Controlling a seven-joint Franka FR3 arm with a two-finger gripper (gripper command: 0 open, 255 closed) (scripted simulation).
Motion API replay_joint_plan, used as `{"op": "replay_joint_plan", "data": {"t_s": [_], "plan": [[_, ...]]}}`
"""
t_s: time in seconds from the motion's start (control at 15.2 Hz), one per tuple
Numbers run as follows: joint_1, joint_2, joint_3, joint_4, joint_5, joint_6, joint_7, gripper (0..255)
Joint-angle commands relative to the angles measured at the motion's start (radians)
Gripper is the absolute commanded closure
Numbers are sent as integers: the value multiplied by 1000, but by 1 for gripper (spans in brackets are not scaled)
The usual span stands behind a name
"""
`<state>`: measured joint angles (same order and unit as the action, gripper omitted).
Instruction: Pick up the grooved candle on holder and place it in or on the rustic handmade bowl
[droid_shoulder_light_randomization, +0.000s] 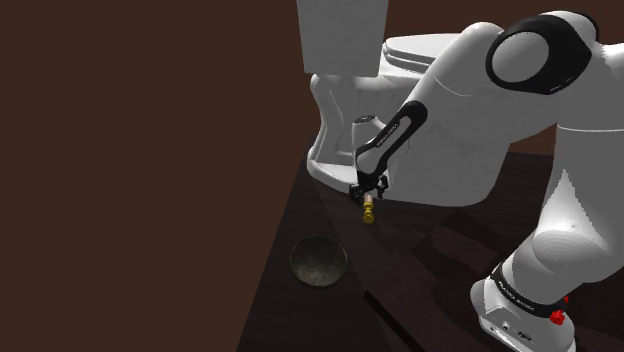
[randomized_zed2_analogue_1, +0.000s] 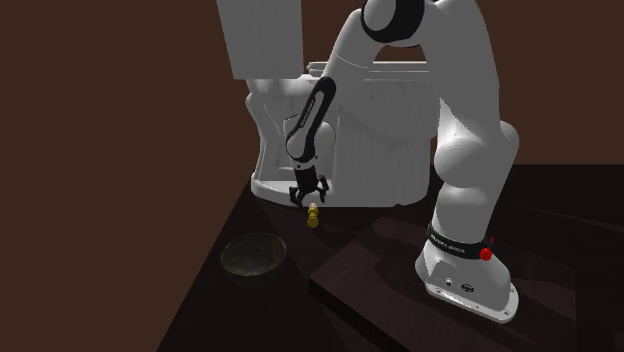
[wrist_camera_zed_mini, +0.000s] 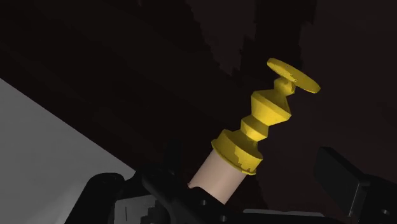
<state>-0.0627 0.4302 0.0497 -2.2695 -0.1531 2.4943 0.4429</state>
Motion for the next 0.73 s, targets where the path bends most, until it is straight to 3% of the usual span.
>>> {"op": "replay_joint_plan", "data": {"t_s": [0.0, 0.66], "plan": [[0, 26, -4, 3, -5, 23, 3, 0], [2, 67, -11, 2, -14, 65, 9, 0]]}}
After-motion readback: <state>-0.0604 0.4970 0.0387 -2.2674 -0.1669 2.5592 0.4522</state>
